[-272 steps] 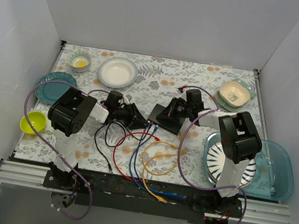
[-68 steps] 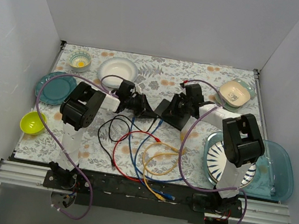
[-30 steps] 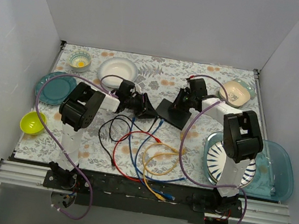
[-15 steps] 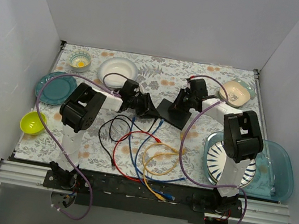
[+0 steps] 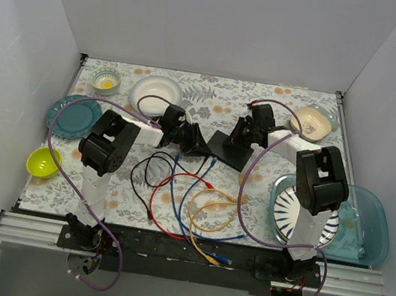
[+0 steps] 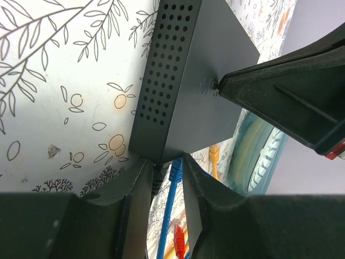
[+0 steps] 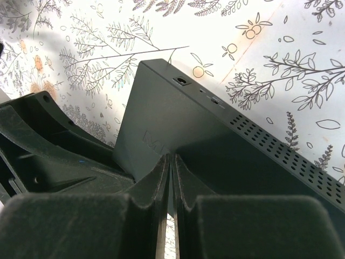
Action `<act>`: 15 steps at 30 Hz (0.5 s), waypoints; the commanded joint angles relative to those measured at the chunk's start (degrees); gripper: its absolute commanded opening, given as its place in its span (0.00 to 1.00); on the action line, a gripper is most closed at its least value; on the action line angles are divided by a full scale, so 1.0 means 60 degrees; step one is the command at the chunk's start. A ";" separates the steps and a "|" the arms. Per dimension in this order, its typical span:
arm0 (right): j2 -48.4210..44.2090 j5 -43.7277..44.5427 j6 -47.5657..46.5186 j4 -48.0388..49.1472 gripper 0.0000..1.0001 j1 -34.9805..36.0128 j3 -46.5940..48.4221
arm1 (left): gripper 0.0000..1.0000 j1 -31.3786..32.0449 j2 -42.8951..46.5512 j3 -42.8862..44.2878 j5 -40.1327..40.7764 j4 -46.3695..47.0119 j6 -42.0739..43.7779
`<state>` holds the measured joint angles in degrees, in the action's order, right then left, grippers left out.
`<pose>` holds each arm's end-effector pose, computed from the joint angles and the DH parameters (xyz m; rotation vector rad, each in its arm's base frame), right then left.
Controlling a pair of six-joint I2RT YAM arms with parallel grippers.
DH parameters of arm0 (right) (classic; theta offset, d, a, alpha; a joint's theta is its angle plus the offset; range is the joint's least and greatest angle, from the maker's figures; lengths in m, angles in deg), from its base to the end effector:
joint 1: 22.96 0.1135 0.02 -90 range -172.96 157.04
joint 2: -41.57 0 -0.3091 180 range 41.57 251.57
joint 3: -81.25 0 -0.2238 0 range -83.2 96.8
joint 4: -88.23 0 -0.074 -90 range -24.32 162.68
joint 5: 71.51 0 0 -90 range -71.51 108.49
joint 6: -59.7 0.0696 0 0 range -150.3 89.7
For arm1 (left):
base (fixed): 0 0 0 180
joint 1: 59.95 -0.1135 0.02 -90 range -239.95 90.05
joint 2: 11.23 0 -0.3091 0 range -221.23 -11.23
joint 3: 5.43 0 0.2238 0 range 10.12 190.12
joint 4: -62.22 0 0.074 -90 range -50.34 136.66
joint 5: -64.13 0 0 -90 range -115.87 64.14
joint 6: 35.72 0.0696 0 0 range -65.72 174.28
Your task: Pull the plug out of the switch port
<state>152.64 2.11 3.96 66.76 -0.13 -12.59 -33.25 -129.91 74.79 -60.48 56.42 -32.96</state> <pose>0.3898 0.1854 0.2058 0.1052 2.4913 0.7908 0.3732 -0.2319 0.1539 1.0609 -2.5258 1.4218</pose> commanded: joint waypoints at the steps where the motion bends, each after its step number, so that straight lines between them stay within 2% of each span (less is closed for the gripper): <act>1: 0.0561 -0.0009 -0.0188 -0.0421 0.13 0.0150 -0.0342 | 0.13 0.0282 -0.0539 -0.0493 0.0716 -0.0208 0.0289; 6: 0.0561 -0.0038 -0.0188 -0.0406 0.13 0.0165 -0.0357 | 0.24 0.0282 -0.0597 -0.0816 0.0042 0.0540 0.0112; 15: 0.0620 -0.0097 -0.0188 -0.0362 0.13 0.0150 -0.0343 | 0.26 0.0267 -0.0509 -0.0773 0.0216 0.0264 0.0974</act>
<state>152.64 1.56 3.94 66.85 -0.24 -12.77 -33.63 -130.06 71.49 -62.29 63.92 -32.46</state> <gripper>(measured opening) 0.131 0.263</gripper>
